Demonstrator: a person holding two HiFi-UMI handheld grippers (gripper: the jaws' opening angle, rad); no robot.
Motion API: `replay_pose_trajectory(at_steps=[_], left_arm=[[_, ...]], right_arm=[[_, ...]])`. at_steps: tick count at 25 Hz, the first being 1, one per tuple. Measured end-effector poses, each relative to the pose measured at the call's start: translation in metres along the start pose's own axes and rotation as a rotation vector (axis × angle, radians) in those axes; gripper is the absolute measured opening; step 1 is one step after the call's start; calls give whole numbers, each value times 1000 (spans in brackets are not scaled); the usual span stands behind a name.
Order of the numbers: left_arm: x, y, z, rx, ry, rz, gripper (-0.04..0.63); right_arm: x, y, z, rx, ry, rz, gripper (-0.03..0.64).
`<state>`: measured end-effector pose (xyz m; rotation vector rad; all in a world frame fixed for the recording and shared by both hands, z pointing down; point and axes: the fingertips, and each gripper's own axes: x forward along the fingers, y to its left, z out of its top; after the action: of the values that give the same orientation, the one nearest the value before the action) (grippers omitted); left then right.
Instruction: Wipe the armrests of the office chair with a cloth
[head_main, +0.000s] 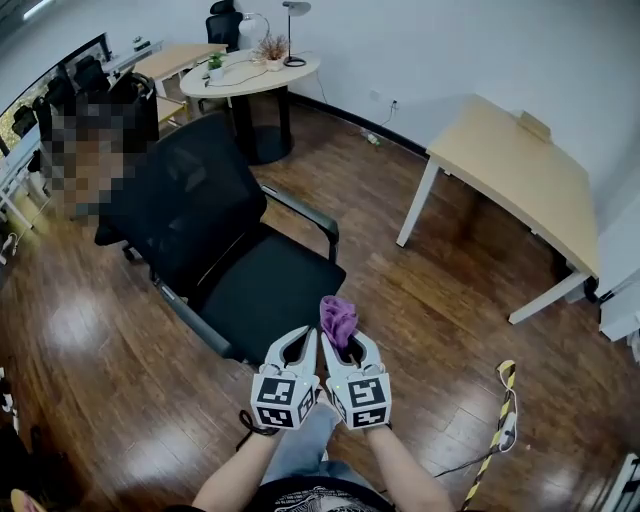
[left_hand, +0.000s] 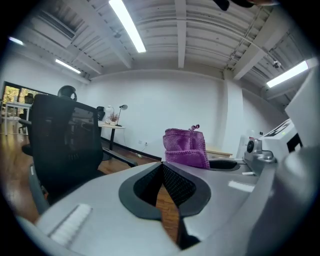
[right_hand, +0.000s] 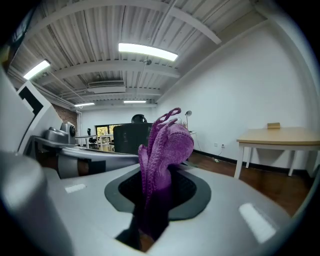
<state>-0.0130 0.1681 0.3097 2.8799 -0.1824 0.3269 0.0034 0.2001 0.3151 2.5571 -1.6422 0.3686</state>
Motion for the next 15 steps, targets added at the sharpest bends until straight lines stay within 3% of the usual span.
replay_pose_trajectory(at_steps=[8, 15], left_arm=[[105, 7, 20, -51, 2, -20, 5], [181, 65, 58, -127, -26, 55, 5]], right_arm=[[55, -87, 9, -11, 45, -37, 95], [145, -120, 36, -67, 111, 50, 95]])
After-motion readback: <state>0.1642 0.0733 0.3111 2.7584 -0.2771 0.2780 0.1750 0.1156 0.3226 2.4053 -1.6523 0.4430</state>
